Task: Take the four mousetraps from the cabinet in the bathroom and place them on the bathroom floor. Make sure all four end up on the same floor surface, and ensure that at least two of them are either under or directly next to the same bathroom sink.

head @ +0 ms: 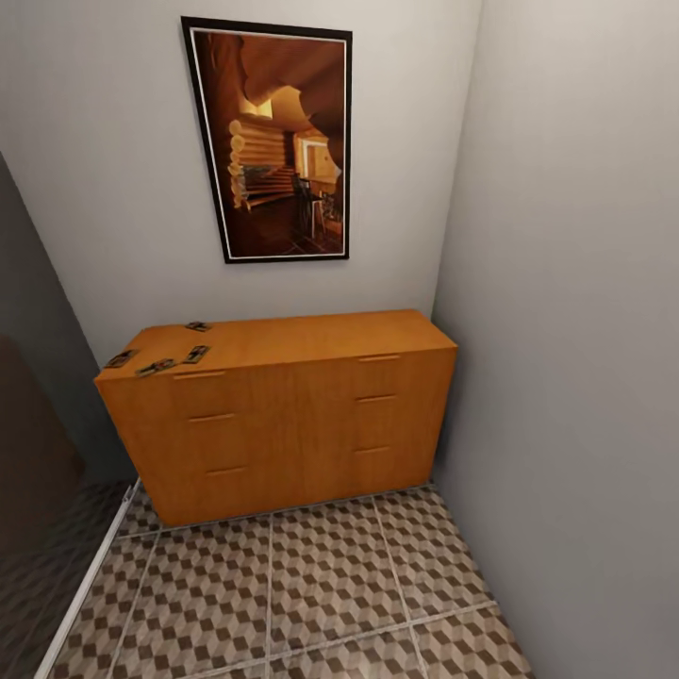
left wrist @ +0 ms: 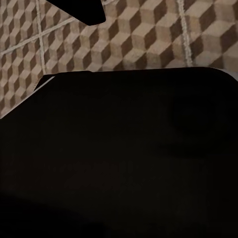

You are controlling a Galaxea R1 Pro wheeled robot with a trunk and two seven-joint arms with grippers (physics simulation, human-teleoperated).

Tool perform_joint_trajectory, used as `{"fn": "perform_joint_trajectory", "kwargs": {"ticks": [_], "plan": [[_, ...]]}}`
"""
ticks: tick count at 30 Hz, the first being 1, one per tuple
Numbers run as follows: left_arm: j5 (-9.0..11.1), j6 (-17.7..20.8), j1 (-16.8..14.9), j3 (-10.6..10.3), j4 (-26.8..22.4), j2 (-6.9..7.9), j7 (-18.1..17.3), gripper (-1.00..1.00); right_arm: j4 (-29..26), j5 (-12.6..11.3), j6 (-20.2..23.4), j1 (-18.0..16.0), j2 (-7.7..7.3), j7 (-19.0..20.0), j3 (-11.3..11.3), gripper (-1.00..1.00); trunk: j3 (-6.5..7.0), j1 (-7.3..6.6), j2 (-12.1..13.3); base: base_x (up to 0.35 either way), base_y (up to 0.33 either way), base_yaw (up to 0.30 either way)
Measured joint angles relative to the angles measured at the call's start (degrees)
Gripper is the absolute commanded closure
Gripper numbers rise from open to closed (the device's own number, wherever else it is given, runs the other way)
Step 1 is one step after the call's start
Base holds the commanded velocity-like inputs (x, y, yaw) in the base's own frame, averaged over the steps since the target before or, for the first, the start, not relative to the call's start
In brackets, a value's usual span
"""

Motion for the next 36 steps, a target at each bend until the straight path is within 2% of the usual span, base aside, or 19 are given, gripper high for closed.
{"fn": "perform_joint_trajectory", "kwargs": {"ticks": [12,21,24,36], "plan": [[0.1,0.0,0.0,0.0,0.0,0.06,0.2,-1.0,-0.3,-0.1,0.1,-0.2,-1.35,0.0,-0.2,-1.0,0.0,0.0,0.0,0.0,0.0,0.0],[0.1,0.0,0.0,0.0,0.0,0.1,0.2,-1.0,-0.4,-0.5,0.0,-0.2,-1.62,0.0,-0.5,-1.0,0.0,0.0,0.0,0.0,0.0,0.0],[0.2,0.7,-0.6,0.8,-1.0,0.98,0.5,-1.0,-1.4,-0.5,0.0,-0.2,-2.45,0.0,-1.1,-1.0,0.0,0.0,0.0,0.0,0.0,0.0],[0.4,4.1,-4.5,1.0,-4.7,1.13,0.3,-1.0,-5.3,-0.4,3.3,-0.7,-2.55,0.6,-0.7,-1.0,0.0,0.0,0.0,0.0,0.0,0.0]]}}
